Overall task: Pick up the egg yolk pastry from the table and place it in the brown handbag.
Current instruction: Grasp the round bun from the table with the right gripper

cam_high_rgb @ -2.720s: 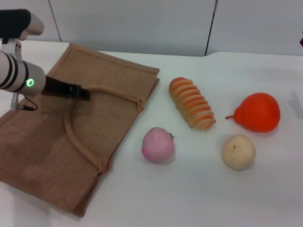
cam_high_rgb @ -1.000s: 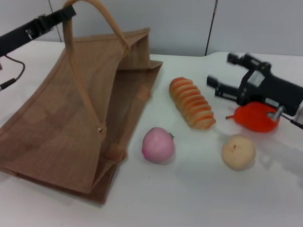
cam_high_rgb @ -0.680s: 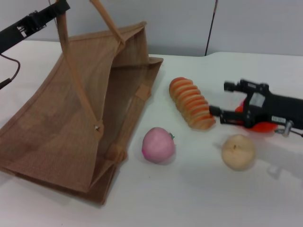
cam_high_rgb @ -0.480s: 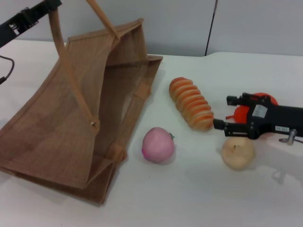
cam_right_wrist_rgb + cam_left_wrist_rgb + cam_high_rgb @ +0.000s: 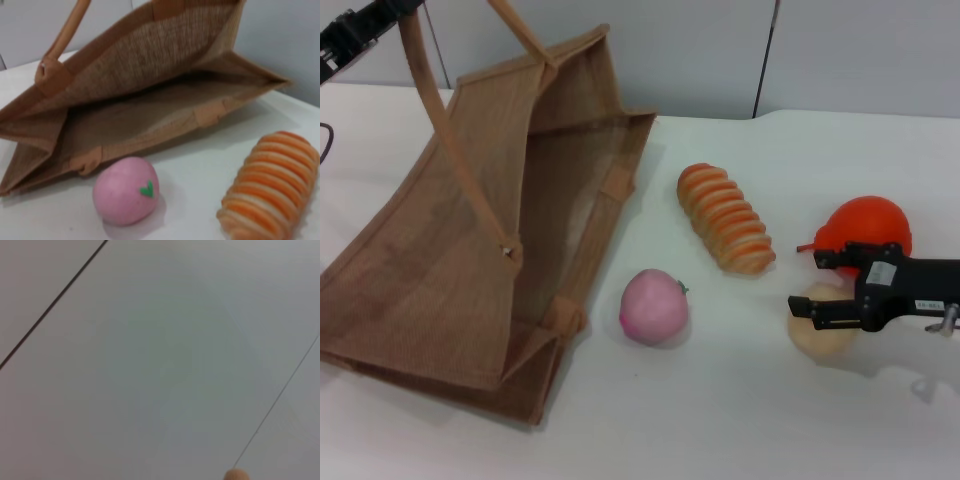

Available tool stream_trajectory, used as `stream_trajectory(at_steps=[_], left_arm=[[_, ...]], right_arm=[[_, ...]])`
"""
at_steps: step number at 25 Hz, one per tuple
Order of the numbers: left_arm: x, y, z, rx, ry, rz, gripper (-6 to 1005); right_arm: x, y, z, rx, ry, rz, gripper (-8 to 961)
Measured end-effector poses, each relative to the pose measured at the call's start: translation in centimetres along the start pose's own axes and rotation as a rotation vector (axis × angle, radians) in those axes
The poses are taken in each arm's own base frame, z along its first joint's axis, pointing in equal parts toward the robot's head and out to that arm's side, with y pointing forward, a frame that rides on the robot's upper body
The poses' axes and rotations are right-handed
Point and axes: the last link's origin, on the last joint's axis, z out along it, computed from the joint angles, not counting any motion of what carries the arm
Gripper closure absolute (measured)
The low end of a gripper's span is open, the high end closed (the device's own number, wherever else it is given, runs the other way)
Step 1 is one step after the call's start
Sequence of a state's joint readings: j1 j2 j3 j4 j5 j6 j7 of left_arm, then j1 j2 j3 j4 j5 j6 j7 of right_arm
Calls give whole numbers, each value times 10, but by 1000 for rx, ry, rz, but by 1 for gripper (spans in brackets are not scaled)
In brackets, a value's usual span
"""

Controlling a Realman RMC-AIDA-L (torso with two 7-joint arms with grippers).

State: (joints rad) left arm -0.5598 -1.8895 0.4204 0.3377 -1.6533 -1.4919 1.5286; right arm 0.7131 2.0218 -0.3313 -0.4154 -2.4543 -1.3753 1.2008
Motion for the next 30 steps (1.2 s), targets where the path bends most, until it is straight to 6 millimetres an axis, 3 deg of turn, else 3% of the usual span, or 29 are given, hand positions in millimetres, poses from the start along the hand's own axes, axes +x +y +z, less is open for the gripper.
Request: stream_trajectory(at_steps=[15, 26, 30], left_arm=[[1, 0, 1, -3, 2, 1, 847], [1, 0, 1, -2, 2, 1, 841], [1, 0, 1, -2, 2, 1, 839]], right_arm=[[17, -2, 1, 17, 141, 69, 75], [18, 2, 0, -15, 147, 65, 156], [18, 2, 0, -15, 148, 65, 267]])
